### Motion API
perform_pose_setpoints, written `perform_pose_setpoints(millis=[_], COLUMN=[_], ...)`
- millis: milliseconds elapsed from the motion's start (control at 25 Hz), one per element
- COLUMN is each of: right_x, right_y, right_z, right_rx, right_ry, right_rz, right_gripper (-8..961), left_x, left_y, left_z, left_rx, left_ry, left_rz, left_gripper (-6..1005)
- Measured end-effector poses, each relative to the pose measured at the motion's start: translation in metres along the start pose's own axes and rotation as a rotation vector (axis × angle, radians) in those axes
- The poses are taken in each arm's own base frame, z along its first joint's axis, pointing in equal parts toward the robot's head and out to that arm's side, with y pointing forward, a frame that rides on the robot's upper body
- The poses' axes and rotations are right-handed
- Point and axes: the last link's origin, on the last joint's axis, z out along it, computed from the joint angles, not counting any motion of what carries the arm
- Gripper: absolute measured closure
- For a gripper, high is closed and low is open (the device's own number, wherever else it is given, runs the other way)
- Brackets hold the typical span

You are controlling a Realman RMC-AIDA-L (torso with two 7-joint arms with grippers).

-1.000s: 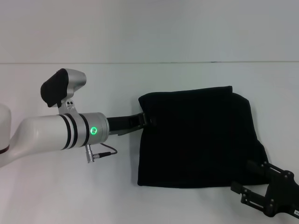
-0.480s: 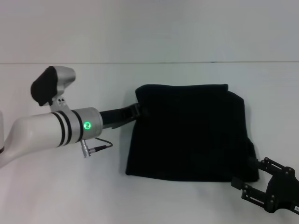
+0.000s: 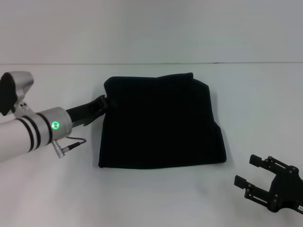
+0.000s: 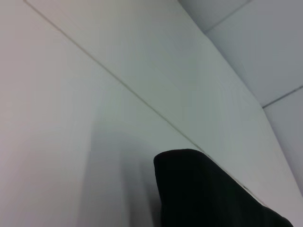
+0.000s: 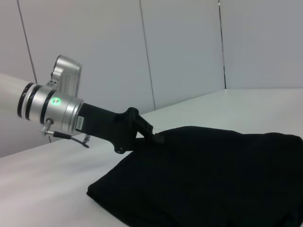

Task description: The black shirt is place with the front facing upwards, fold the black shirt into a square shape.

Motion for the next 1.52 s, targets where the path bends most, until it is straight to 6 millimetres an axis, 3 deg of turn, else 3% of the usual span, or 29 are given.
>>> perform_pose_setpoints(millis=[240, 600, 880, 1040, 1200, 1320, 1520], right_x=[-0.001, -0.003, -0.003, -0.006, -0.010, -0.013, -0.013], right_y=[-0.001, -0.001, -0.001, -0.005, -0.013, -0.016, -0.013], right_z=[0.003, 0.006, 0.007, 0.007, 0.006, 0.007, 0.010], right_rx=[-0.001, -0.010, -0.008, 0.029, 0.088, 0.095, 0.068], right_ry=[0.001, -0.006, -0.006, -0.030, -0.066, -0.079, -0.062], right_rz=[-0.005, -0.005, -0.003, 0.004, 0.014, 0.012, -0.034], right_gripper=[179, 178, 178, 178, 178, 178, 179], left_x=[-0.004, -0.003, 0.002, 0.007, -0.001, -0.020, -0.053], left_y=[-0.010, 0.001, 0.000, 0.002, 0.012, 0.017, 0.002], left_z=[-0.008, -0.009, -0.025, -0.051, -0.076, -0.097, -0.135], left_rx=[0.009, -0.054, -0.105, -0.176, -0.301, -0.427, -0.523], left_ry=[0.002, -0.035, -0.014, 0.021, 0.032, 0.023, 0.065], left_rz=[-0.022, 0.059, 0.175, 0.312, 0.517, 0.718, 0.934], left_gripper=[958, 924, 865, 739, 582, 441, 214])
